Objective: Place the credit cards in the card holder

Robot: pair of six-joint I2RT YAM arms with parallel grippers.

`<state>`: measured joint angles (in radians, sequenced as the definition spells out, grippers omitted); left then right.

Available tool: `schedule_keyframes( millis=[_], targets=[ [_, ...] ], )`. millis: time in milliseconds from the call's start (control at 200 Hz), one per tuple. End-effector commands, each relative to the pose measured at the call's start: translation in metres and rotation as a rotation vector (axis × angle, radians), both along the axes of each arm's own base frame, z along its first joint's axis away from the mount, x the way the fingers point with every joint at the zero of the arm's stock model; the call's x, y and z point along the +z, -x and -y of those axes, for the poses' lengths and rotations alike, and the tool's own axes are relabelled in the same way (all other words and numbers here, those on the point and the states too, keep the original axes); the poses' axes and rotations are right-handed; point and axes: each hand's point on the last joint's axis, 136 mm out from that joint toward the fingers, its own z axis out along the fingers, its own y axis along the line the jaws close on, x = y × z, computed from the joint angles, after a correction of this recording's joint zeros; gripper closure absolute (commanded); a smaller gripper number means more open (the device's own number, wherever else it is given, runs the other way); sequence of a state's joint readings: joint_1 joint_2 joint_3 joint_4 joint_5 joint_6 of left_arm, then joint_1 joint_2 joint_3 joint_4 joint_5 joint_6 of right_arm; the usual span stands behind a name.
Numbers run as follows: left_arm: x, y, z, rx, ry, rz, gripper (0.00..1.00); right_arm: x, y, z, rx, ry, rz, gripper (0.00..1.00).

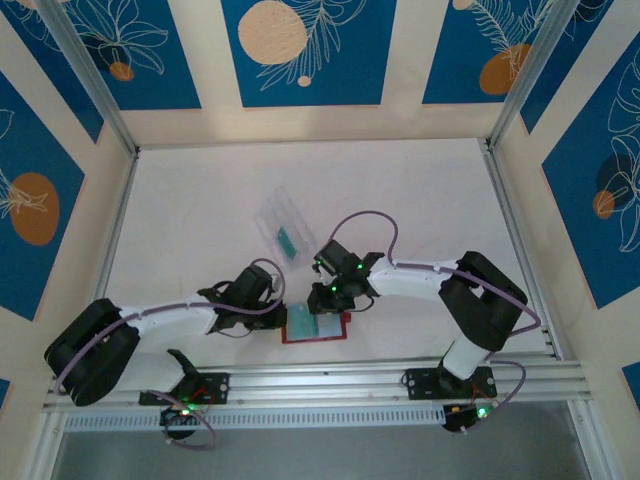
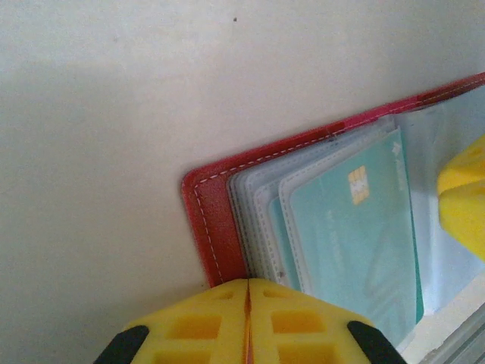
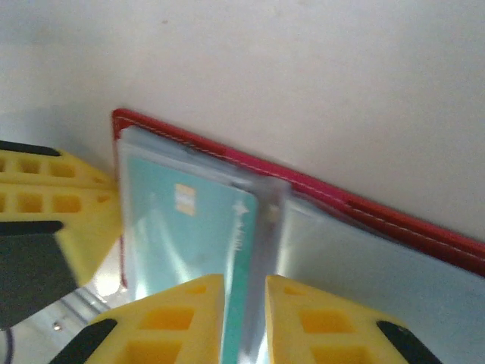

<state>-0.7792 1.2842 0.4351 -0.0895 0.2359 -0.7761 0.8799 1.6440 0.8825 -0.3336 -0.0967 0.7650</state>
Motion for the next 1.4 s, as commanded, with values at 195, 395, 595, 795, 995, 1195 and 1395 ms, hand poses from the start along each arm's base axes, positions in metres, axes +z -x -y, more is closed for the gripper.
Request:
schedule_keyframes(
  millis=[195,395,595,795,995,1195,1395],
  targets=[
    [-0.015,0.009,-0.007,-0.004,-0.049,-0.037,0.90,0.006,-0.017,0.042,-0.013,0.278,0.142,0.71],
    [-0.015,0.008,-0.007,0.000,-0.045,-0.035,0.90,0.001,-0.018,0.050,-0.001,0.350,0.167,0.67],
    [-0.013,0.006,-0.004,-0.002,-0.039,-0.034,0.90,-0.016,-0.012,0.051,0.022,0.409,0.151,0.67],
    [-0.014,0.007,-0.005,-0.008,-0.048,-0.034,0.90,-0.033,0.000,0.048,0.039,0.431,0.125,0.68],
    [-0.017,0.007,-0.005,-0.011,-0.051,-0.038,0.89,-0.033,0.001,0.044,0.042,0.429,0.128,0.79],
    [-0.021,0.008,-0.006,-0.012,-0.060,-0.042,0.89,-0.016,-0.006,0.042,0.041,0.418,0.172,0.91],
    [-0.026,0.010,-0.007,-0.011,-0.065,-0.049,0.89,-0.004,-0.011,0.037,0.046,0.404,0.197,1.00]
  ],
)
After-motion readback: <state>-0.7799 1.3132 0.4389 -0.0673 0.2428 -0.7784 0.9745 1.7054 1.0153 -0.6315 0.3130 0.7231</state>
